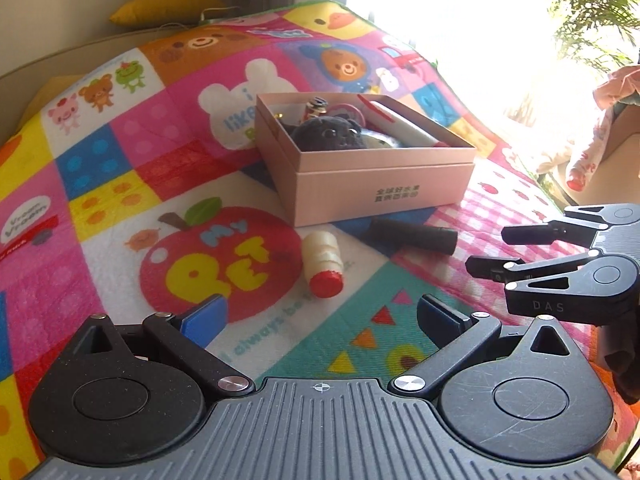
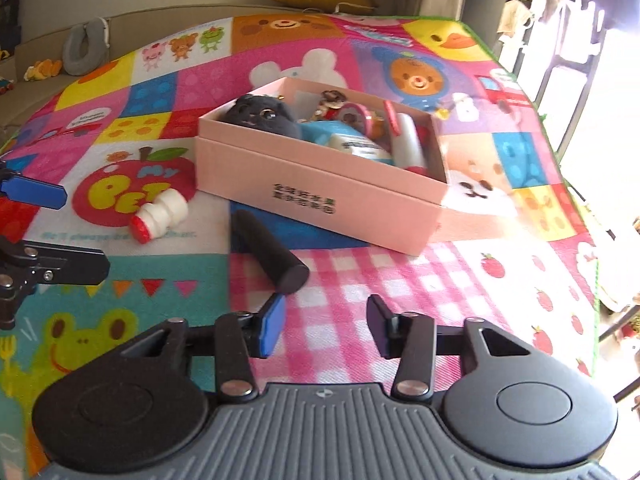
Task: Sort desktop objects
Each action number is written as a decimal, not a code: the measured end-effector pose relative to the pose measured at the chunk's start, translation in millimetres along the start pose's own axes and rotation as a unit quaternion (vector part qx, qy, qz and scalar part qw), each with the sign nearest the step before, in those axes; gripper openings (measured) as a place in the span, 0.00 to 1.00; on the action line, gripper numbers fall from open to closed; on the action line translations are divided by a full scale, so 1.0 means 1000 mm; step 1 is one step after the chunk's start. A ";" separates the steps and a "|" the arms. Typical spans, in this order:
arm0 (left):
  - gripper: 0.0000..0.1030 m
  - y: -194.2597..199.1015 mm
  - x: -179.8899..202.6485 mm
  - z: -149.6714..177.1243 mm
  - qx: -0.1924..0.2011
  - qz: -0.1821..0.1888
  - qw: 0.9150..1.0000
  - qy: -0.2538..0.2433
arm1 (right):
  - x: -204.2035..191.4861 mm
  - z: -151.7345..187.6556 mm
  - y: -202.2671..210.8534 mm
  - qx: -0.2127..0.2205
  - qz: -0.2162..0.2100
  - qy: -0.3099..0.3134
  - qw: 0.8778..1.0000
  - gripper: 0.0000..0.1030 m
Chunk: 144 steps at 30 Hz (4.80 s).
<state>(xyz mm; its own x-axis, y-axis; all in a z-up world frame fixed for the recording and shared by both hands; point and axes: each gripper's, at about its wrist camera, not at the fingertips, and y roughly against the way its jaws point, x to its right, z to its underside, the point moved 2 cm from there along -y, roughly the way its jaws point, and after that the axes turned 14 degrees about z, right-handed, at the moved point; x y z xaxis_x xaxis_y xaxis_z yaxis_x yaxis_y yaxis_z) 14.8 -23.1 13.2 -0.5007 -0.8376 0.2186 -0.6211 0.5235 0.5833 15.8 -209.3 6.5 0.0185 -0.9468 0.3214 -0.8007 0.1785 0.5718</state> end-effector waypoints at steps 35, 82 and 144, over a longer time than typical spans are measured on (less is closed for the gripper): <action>0.29 0.033 0.053 -0.007 -0.065 -0.036 0.987 -0.143 | 0.029 0.023 0.003 0.023 -0.017 -0.126 0.992 0.85; 0.98 0.099 -0.054 0.036 0.048 -0.086 0.994 0.038 | -0.087 -0.024 0.073 0.006 -0.185 0.035 0.982 0.09; 0.91 0.030 0.041 0.042 -0.061 0.101 0.988 -0.103 | 0.017 0.025 0.022 -0.036 -0.010 -0.100 0.994 0.91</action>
<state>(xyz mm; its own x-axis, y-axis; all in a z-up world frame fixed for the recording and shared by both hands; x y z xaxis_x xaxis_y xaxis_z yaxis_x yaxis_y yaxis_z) -49.4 -35.0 7.2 -0.7267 -0.6617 0.1847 -0.4250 0.6442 0.6358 -16.0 -228.4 5.8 -0.0906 -0.9834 0.1569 -0.7559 0.1705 0.6321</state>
